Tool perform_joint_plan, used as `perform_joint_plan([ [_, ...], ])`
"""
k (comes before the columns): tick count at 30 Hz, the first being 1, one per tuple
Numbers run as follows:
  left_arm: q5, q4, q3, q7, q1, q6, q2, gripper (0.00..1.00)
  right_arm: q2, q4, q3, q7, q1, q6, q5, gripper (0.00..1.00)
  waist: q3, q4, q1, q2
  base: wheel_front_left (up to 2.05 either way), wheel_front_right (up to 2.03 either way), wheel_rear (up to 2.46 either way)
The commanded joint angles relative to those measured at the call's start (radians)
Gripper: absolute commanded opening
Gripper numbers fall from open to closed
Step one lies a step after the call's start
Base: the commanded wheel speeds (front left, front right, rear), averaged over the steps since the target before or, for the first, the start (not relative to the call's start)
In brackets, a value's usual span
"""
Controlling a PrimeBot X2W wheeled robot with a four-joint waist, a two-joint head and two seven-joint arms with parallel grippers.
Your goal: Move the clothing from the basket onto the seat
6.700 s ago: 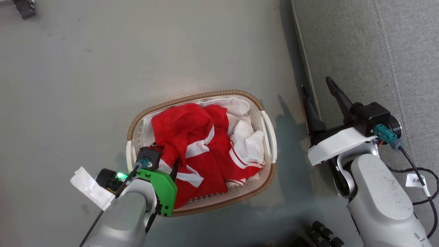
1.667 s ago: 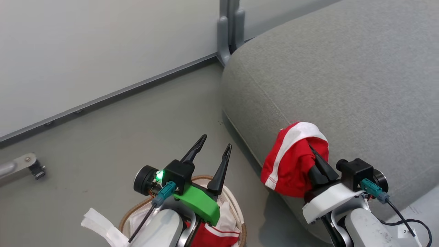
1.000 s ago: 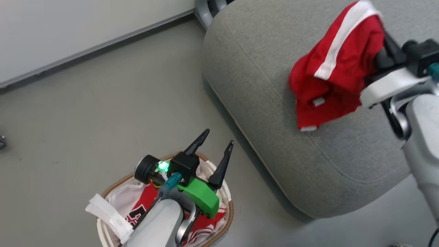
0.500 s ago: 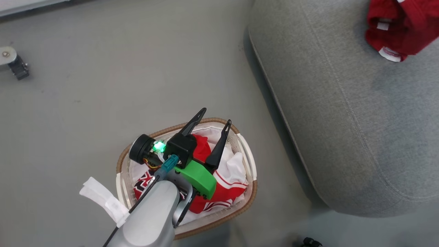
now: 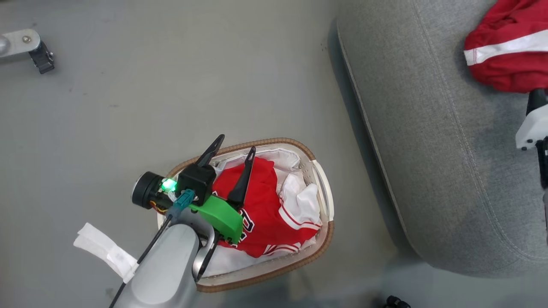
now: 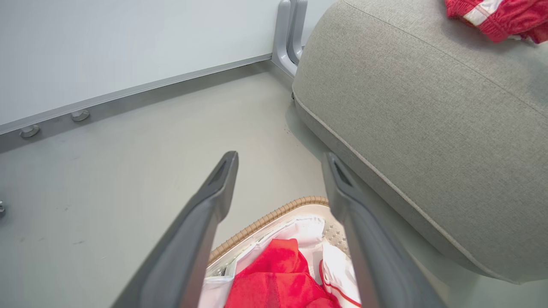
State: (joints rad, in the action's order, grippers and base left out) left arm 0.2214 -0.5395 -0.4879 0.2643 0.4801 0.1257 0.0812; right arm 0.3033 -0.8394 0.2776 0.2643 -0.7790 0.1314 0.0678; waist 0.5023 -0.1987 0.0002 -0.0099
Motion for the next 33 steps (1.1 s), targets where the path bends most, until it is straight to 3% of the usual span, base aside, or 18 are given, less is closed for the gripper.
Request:
perform_joint_plan([
  [1, -0.008, -0.006, 0.012, 0.000, -0.020, 0.004, 0.005, 1.00, -0.004, 0.023, 0.006, 0.000, 0.042, -0.001, -0.014, 1.00, -0.040, -0.021, -0.0002, 0.0099, 0.00, 0.00, 0.00],
  [8, 0.000, -0.027, 0.074, 0.000, -0.078, -0.009, -0.009, 1.00, -0.038, 0.132, -0.011, 0.000, 0.224, -0.001, -0.068, 1.00, -0.129, -0.023, -0.0002, 0.0099, 0.00, 0.00, 0.00],
  [14, -0.013, -0.024, 0.134, 0.000, -0.135, -0.022, -0.017, 1.00, -0.065, 0.241, -0.089, 0.000, 0.348, -0.001, -0.147, 1.00, -0.199, 0.008, -0.0002, 0.0099, 0.00, 0.00, 0.00],
  [26, -0.050, 0.045, 0.308, 0.000, -0.236, -0.083, -0.023, 1.00, -0.164, 0.396, -0.265, 0.000, 0.413, -0.001, -0.237, 1.00, -0.296, 0.125, -0.0002, 0.0099, 0.00, 0.00, 0.00],
  [33, -0.072, 0.079, 0.409, 0.000, -0.294, -0.092, -0.027, 1.00, -0.197, 0.441, -0.275, 0.000, 0.451, -0.001, -0.236, 1.00, -0.332, 0.183, -0.0002, 0.0099, 0.00, 0.00, 0.00],
])
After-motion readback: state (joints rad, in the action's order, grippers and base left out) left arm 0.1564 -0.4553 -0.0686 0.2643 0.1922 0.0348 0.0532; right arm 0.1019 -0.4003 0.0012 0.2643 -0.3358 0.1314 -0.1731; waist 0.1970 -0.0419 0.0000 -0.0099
